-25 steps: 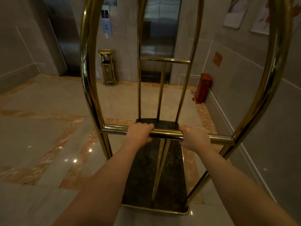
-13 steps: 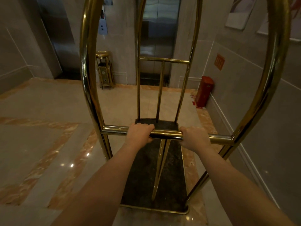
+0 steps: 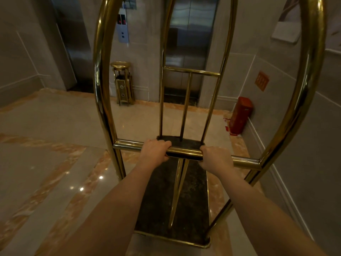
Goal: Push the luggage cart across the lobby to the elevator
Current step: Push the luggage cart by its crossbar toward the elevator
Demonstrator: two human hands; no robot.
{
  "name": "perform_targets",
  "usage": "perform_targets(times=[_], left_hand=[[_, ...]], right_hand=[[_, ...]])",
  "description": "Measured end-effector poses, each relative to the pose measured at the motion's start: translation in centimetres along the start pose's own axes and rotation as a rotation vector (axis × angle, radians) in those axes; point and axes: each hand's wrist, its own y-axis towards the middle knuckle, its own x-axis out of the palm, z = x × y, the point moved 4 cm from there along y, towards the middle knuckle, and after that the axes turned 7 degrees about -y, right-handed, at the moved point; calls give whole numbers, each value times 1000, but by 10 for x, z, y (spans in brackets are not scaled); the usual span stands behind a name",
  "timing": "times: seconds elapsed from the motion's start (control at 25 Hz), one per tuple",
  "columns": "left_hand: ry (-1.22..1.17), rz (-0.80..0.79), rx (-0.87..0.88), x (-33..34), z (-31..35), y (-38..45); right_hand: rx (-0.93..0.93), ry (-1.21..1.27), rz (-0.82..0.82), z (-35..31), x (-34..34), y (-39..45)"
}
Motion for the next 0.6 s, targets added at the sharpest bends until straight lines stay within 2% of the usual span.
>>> perform_targets(times=[0.6], left_hand=[[-7, 31, 32, 27, -51, 191]], right_hand=[[-21, 16, -15, 65, 39, 188]])
